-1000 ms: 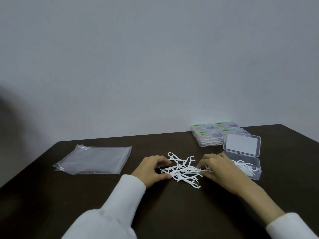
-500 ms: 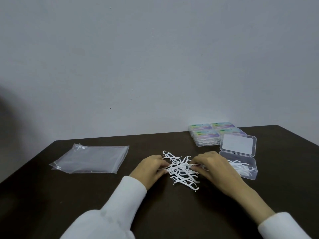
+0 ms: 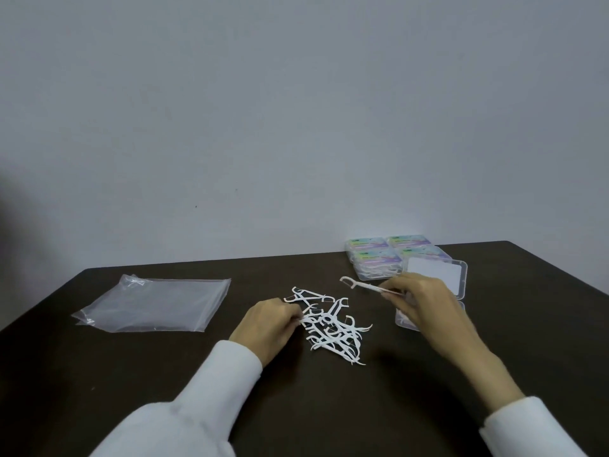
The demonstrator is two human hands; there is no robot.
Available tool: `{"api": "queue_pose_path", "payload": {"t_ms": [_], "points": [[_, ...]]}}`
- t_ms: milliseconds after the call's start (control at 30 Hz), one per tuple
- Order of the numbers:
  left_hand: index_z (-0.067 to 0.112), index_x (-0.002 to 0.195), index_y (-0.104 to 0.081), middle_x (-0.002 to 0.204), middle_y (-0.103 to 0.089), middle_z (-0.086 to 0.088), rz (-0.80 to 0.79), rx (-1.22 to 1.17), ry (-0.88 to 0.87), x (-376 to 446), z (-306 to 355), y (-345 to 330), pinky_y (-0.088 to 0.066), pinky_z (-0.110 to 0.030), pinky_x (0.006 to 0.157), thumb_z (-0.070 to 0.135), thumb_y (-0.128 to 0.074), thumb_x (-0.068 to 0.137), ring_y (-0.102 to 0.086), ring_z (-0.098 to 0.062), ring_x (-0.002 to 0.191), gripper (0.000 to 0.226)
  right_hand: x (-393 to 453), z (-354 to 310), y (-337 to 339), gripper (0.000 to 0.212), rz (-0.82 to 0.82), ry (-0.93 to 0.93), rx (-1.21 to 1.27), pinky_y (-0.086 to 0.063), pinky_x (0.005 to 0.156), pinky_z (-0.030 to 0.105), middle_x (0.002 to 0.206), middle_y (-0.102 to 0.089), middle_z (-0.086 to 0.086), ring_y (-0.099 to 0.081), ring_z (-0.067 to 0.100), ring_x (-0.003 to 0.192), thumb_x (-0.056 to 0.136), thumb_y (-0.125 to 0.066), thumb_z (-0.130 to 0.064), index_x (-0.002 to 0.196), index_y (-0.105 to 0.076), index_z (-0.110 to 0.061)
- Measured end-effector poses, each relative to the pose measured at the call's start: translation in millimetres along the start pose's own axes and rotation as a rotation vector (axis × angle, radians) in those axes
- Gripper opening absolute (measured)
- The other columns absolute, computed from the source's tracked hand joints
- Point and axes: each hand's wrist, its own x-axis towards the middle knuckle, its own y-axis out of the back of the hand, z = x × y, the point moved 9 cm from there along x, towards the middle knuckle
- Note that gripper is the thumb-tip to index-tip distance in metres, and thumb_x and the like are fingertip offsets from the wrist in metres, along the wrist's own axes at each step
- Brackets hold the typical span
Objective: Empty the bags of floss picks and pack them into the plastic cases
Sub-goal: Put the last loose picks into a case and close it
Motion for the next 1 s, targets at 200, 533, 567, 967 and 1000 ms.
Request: {"api": "queue_pose_path", "payload": {"t_ms": [200, 533, 567, 967, 1000], "points": [[0.018, 0.11, -0.066, 0.1, -0.068, -0.004, 0.105, 0.09, -0.097, -5, 20, 13, -0.048, -0.025, 0.079, 0.016, -0.055, 0.092, -0.064, -0.021, 0.095, 0.022, -16, 72, 19, 0.022, -0.137, -0.278, -0.113, -0.053, 0.084, 0.031, 0.101, -0.069, 0.0, -0.062, 0.011, 0.088, 0.085, -0.066, -0.022, 0.106, -0.069, -0.018], [0.017, 0.077, -0.074, 0.066, -0.068, 0.007, 0.308, -0.007, -0.274, -14, 31, 38, -0.05, -0.016, 0.049, 0.007, -0.09, 0.051, -0.063, -0.006, 0.056, 0.032, -22, 93, 21, 0.019, -0.177, -0.331, -0.195, -0.033, 0.103, 0.034, 0.106, -0.064, -0.005, -0.055, 0.011, 0.101, 0.089, -0.059, -0.031, 0.106, -0.067, -0.027], [0.016, 0.078, -0.074, 0.067, -0.069, 0.007, 0.322, -0.016, -0.285, -14, 33, 41, -0.051, -0.016, 0.05, 0.007, -0.09, 0.052, -0.063, -0.006, 0.056, 0.032, -22, 94, 23, 0.019, -0.177, -0.34, -0.221, -0.027, 0.104, 0.034, 0.107, -0.061, -0.005, -0.052, 0.012, 0.104, 0.091, -0.057, -0.032, 0.107, -0.066, -0.029], [0.019, 0.093, -0.073, 0.083, -0.068, 0.013, 0.417, -0.363, -0.13, -2, 37, 49, -0.05, -0.008, 0.073, 0.003, -0.08, 0.067, -0.064, 0.004, 0.076, 0.031, -20, 92, 36, 0.026, 0.034, -0.315, -0.046, -0.044, 0.07, 0.019, 0.099, -0.07, -0.004, -0.059, 0.006, 0.081, 0.089, -0.058, -0.035, 0.108, -0.069, -0.021], [0.02, 0.093, -0.073, 0.084, -0.068, 0.014, 0.428, -0.421, -0.12, 3, 41, 49, -0.049, -0.007, 0.074, 0.003, -0.079, 0.069, -0.063, 0.004, 0.081, 0.03, -21, 94, 39, 0.027, 0.046, -0.336, -0.035, -0.042, 0.063, 0.018, 0.099, -0.07, -0.003, -0.058, 0.006, 0.079, 0.09, -0.057, -0.036, 0.109, -0.069, -0.02]]}}
